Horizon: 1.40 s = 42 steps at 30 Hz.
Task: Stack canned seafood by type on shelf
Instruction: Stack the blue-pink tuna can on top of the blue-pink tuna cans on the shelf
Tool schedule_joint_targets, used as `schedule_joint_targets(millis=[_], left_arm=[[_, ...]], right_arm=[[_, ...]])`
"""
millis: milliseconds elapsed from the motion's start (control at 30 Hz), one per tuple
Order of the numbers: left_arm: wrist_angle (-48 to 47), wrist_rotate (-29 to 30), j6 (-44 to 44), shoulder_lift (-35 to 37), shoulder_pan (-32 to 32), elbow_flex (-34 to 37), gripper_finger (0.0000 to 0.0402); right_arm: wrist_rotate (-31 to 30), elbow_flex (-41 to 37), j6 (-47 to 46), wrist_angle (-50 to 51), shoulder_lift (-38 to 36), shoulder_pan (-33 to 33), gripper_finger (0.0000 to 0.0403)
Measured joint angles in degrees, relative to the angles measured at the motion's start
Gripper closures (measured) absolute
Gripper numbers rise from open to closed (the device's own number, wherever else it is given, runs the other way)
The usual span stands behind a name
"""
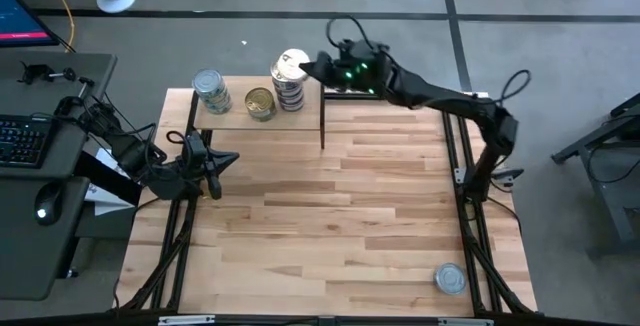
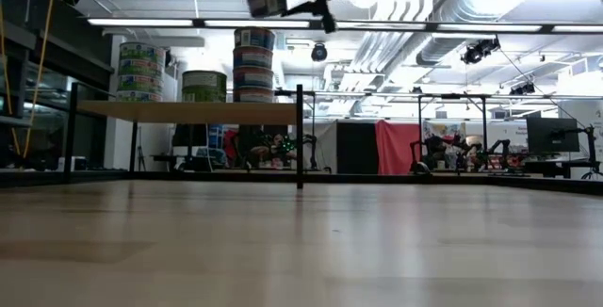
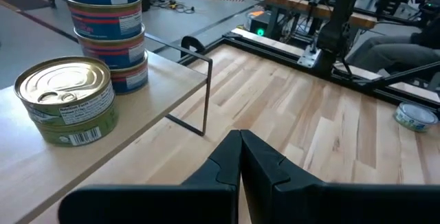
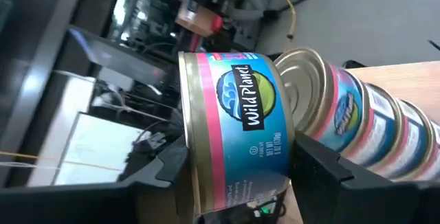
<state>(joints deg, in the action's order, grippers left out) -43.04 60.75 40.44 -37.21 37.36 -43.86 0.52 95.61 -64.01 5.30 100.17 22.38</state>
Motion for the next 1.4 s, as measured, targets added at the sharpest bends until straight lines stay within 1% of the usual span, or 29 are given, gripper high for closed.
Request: schedule_joint_targets(millis=[167,233,333,400,533,600,667,1000,1167,1400], left_arm=[[0.0,-0.2,0.0,0.0,0.0,0.0,0.0401],[0.0,-0.2,0.0,0.0,0.0,0.0,0.0401],[0.0,-0.3,-0.1,0.0,0.0,0.0,0.0401],[0.0,-0.3,-0.1,0.0,0.0,0.0,0.0401],[-0.1,-0.5,-0.1,0.0,0.0,0.0,0.0401],[-0.1,-0.6,-0.1,0.0,0.0,0.0,0.0402],[-0.1,-0.6,-0.2,0.0,0.0,0.0,0.0401],[-0.2,-0.6,-0.6,0.0,0.0,0.0,0.0401],[-0.2,-0.6,-0.6,0.0,0.0,0.0,0.0402],[-0.2,-0.6,-0.6,0.0,0.0,0.0,0.0401]], right_arm=[[0.4,10.2,-1.0,6.9,6.4,0.9,0.0244],[-0.1,13.0,-2.0,8.8,8.0,0.9,0.0244],[-0.8,15.4,-3.4,9.0,10.0,0.9,0.0238],[-0.8,16.2,-5.1,9.0,10.9,0.9,0.0213],[-1.4,16.2,-5.2,9.0,10.9,0.9,0.0149],[-1.6,16.2,-5.3,9.1,10.8,0.9,0.0128],[-1.6,16.1,-6.6,9.4,10.9,0.9,0.0117],[-1.5,16.6,-7.6,10.5,10.9,0.7,0.0111],[-2.3,19.2,-7.6,16.5,10.9,0.7,0.0110],[-3.9,21.8,-6.8,19.2,10.9,0.7,0.0110]])
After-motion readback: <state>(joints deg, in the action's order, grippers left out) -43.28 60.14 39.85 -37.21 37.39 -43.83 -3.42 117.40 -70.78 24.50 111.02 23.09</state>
